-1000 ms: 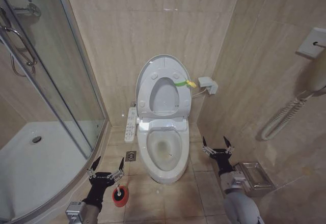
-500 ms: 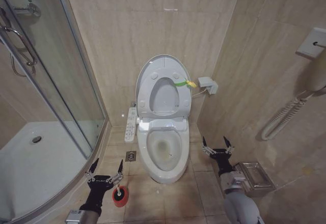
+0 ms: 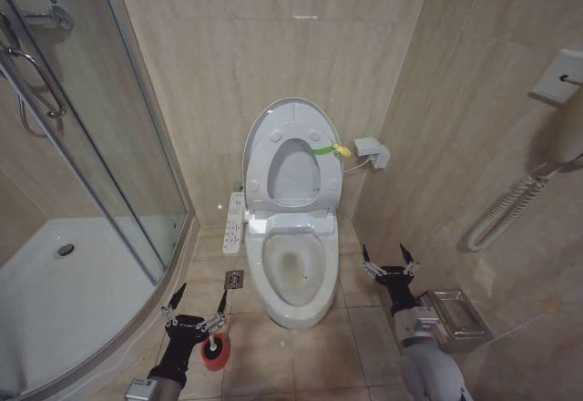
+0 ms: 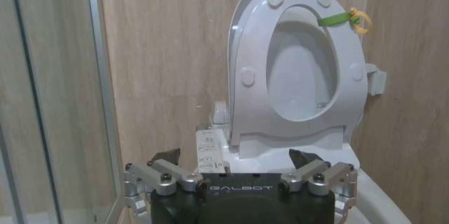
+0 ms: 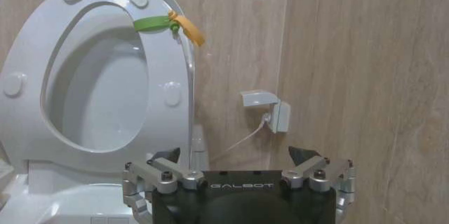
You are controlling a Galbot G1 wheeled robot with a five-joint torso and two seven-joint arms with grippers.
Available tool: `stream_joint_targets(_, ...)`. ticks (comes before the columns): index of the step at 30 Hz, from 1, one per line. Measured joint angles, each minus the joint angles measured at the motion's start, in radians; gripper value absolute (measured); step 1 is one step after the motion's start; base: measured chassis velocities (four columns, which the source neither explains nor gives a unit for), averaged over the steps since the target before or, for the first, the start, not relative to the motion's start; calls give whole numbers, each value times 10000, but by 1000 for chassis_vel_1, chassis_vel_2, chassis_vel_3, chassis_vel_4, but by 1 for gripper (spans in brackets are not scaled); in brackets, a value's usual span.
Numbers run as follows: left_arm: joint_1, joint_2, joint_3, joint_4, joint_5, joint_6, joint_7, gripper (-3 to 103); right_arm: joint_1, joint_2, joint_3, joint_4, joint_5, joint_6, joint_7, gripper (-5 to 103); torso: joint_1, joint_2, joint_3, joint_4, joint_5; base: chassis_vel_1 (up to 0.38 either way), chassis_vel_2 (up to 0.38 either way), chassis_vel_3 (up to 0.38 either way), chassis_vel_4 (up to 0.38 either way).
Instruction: Open the toilet lid, clean the toilet bowl with a toilet brush, close the toilet lid, and flush.
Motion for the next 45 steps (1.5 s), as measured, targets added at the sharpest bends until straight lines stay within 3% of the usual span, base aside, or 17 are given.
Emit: stream_joint_targets(45,20,-172,120,-42,254,-144,227,100,0,0,0,0,0,0,0,100,0,0,0,0,0,0,0,0,0)
